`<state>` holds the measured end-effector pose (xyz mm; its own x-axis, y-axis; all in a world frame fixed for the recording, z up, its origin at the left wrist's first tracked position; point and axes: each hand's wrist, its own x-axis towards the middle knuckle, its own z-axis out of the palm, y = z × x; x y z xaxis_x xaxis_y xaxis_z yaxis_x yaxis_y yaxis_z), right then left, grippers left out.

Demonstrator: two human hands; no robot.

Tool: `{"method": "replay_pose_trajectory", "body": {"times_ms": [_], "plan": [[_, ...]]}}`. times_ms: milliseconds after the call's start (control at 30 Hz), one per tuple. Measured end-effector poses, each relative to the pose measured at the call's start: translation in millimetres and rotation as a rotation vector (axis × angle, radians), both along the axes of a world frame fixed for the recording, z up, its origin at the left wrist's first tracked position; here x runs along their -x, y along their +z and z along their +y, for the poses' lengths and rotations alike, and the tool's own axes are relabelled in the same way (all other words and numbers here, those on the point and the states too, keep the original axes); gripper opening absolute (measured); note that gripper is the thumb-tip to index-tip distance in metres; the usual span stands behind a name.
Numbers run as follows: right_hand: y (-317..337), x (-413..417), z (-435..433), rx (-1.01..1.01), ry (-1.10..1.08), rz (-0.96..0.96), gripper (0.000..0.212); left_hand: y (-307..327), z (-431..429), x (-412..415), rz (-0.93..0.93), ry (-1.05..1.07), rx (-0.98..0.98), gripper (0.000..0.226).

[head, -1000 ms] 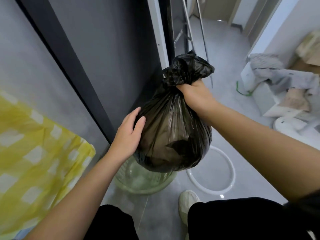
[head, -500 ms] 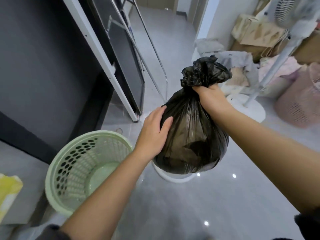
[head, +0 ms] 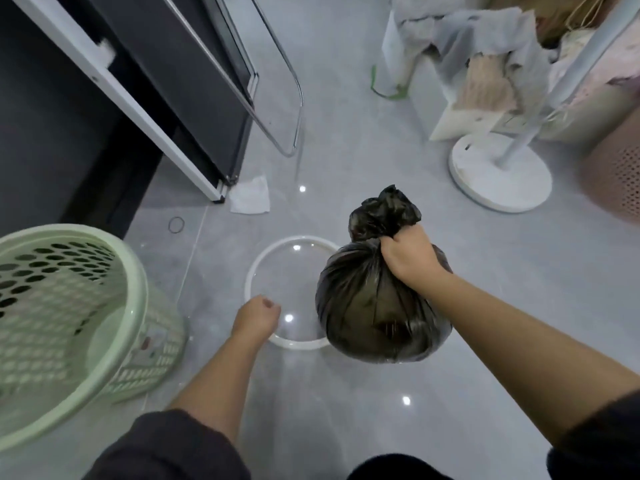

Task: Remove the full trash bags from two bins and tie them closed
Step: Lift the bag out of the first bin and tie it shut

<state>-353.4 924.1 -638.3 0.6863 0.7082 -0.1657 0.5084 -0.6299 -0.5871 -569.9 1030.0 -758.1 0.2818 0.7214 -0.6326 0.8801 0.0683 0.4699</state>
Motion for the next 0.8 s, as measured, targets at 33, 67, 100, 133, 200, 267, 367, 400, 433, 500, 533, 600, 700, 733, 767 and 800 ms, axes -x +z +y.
{"method": "replay_pose_trajectory", "body": {"times_ms": [33,67,100,133,200,267,367,400,433,500,533,600,700,733,767,800], "plan": [[-5.6,-8.6,-4.5,0.025,0.002,-0.021,0.043,-12.7,-1.0,1.9,0.06,0.049,0.011,0.026],[-13.1,-16.1,-8.2,0.05,0.014,-0.034,0.045,-23.2,-3.4,3.0,0.103,0.096,0.027,0.03],[-21.6,-22.3,-10.4,0.071,0.04,-0.043,0.045,-31.5,-6.6,3.3,0.123,0.147,0.041,0.033],[-30.9,-27.6,-11.3,0.095,0.058,-0.041,0.045,-38.7,-9.8,1.5,0.134,0.206,0.056,0.037],[-50.4,-33.8,-9.9,0.128,0.065,-0.042,0.044,-50.8,-12.1,-3.6,0.156,0.323,0.068,0.047],[-67.5,-36.1,-3.7,0.149,0.054,-0.051,0.044,-64.2,-8.3,-5.2,0.164,0.411,0.066,0.055],[-85.2,-40.1,7.2,0.158,0.037,-0.072,0.044,-85.1,3.5,-6.4,0.142,0.439,0.085,0.058],[-89.2,-41.6,10.3,0.165,0.035,-0.077,0.045,-91.1,7.9,-6.2,0.152,0.436,0.09,0.057],[-91.9,-42.6,12.8,0.172,0.035,-0.08,0.046,-96.0,11.7,-5.9,0.161,0.434,0.083,0.054],[-96.0,-44.4,15.9,0.179,0.032,-0.085,0.047,-99.4,16.0,-6.7,0.173,0.433,0.058,0.049],[-97.0,-45.0,16.6,0.181,0.029,-0.086,0.047,-99.1,17.1,-8.4,0.17,0.437,0.044,0.048],[-98.4,-45.4,17.2,0.182,0.027,-0.082,0.047,-92.9,19.0,-12.0,0.153,0.464,0.011,0.047],[-92.9,-46.1,18.1,0.18,0.038,-0.108,0.046,-67.4,22.8,-17.3,0.085,0.448,-0.106,0.044],[-88.1,-47.2,18.8,0.173,0.042,-0.132,0.046,-57.3,25.7,-19.2,0.052,0.421,-0.166,0.044],[-82.4,-48.7,19.3,0.165,0.049,-0.161,0.045,-45.4,29.1,-21.7,0.021,0.379,-0.232,0.045],[-75.9,-49.8,19.8,0.164,0.064,-0.194,0.044,-30.9,32.6,-25.0,-0.006,0.316,-0.302,0.044]]}}
